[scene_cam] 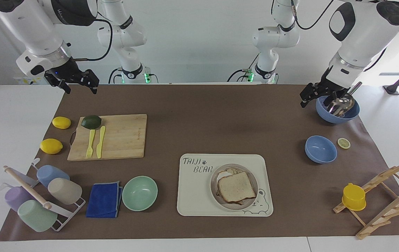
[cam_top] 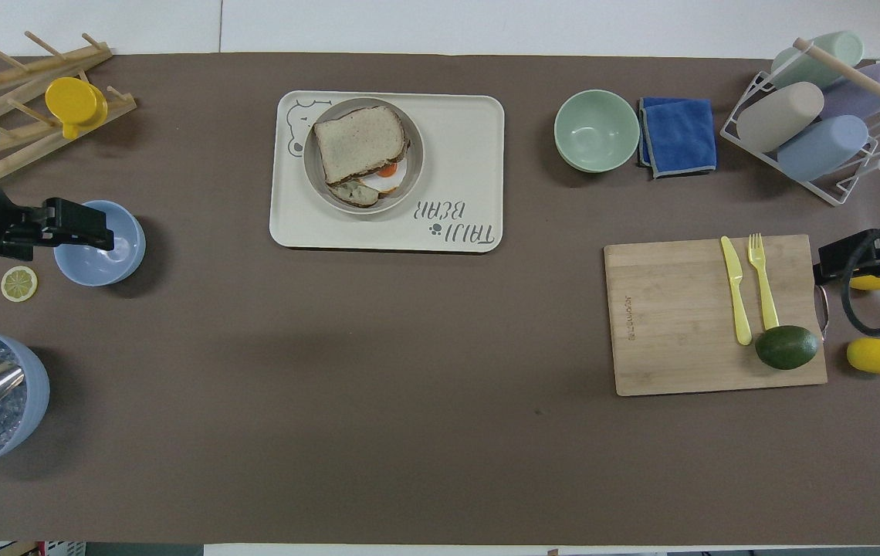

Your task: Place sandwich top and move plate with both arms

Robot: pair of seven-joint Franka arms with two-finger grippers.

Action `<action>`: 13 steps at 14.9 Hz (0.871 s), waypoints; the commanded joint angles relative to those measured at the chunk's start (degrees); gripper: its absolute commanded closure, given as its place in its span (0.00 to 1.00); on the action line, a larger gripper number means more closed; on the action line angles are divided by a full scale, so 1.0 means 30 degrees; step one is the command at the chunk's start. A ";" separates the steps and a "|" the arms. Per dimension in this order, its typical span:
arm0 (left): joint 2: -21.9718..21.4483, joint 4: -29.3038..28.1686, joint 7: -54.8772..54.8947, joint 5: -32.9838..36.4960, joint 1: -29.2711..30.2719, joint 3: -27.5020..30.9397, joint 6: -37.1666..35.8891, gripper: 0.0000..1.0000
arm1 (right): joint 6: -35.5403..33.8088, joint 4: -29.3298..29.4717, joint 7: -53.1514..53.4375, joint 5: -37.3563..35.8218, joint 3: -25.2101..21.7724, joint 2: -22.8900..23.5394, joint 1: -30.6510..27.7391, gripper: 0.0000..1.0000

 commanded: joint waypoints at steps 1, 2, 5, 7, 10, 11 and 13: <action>-0.0895 -0.1415 0.0331 0.0442 -0.0179 -0.0009 0.0482 0.00 | 0.0006 -0.0255 -0.0573 0.0417 0.0084 -0.0314 -0.0156 0.00; -0.0836 -0.1385 0.0360 0.0993 -0.0208 -0.0009 0.0394 0.00 | 0.0006 -0.0255 -0.0573 0.0417 0.0084 -0.0314 -0.0156 0.00; -0.0660 -0.0744 0.0624 0.2434 -0.0677 -0.0068 -0.0160 0.00 | -0.0052 -0.0197 -0.0544 0.0417 0.0084 -0.0314 -0.0156 0.00; -0.0310 0.0223 0.0623 0.2347 -0.0531 -0.0127 -0.0630 0.00 | -0.0256 -0.0197 -0.0515 0.0417 0.0113 -0.0344 -0.0127 0.00; -0.0367 0.0139 0.0594 0.2057 -0.0355 -0.0185 -0.0514 0.00 | -0.0229 -0.0197 -0.0515 0.0417 0.0113 -0.0344 -0.0156 0.00; -0.0367 0.0139 0.0478 0.1619 -0.0297 -0.0156 -0.0486 0.00 | -0.0229 -0.0197 -0.0515 0.0417 0.0113 -0.0344 -0.0156 0.00; -0.0396 0.0080 0.0477 0.1380 -0.0238 -0.0156 -0.0456 0.00 | -0.0170 -0.0226 -0.0544 0.0417 0.0084 -0.0344 -0.0156 0.00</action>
